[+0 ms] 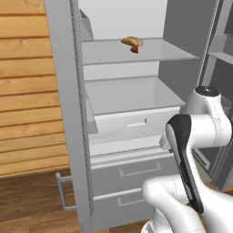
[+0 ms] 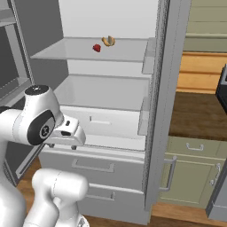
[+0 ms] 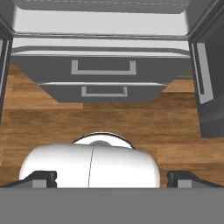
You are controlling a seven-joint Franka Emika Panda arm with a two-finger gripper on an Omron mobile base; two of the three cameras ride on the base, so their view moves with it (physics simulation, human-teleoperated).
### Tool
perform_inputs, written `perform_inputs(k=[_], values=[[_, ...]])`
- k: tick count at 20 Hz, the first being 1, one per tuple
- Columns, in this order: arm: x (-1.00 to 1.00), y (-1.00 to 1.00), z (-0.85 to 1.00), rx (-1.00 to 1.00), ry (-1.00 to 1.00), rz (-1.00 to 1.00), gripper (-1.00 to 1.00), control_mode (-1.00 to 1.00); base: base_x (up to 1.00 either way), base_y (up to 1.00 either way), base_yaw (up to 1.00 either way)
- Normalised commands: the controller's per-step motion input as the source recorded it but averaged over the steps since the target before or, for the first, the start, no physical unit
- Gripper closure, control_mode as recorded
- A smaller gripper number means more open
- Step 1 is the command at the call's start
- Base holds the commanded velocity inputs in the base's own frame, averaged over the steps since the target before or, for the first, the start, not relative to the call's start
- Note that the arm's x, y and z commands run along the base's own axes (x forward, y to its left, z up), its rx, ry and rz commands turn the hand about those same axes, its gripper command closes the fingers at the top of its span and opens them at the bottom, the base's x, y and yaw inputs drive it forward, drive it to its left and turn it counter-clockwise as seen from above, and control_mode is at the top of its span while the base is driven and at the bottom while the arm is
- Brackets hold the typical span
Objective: Take the strawberry from the fridge and place it on top of the pancake, located on the dining counter.
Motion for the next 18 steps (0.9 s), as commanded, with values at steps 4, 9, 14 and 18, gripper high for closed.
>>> perform_inputs(k=[4,9,14,18], values=[[0.0,0.0,0.0,0.0,0.0,0.0,-1.0,1.0,0.0,0.0,0.0],[0.0,0.0,0.0,0.0,0.0,0.0,-1.0,1.0,0.34,0.0,0.0],[0.0,0.0,0.0,0.0,0.0,0.0,-1.0,1.0,0.49,0.0,0.0],[0.0,0.0,0.0,0.0,0.0,0.0,-1.0,1.0,0.48,0.03,0.0]])
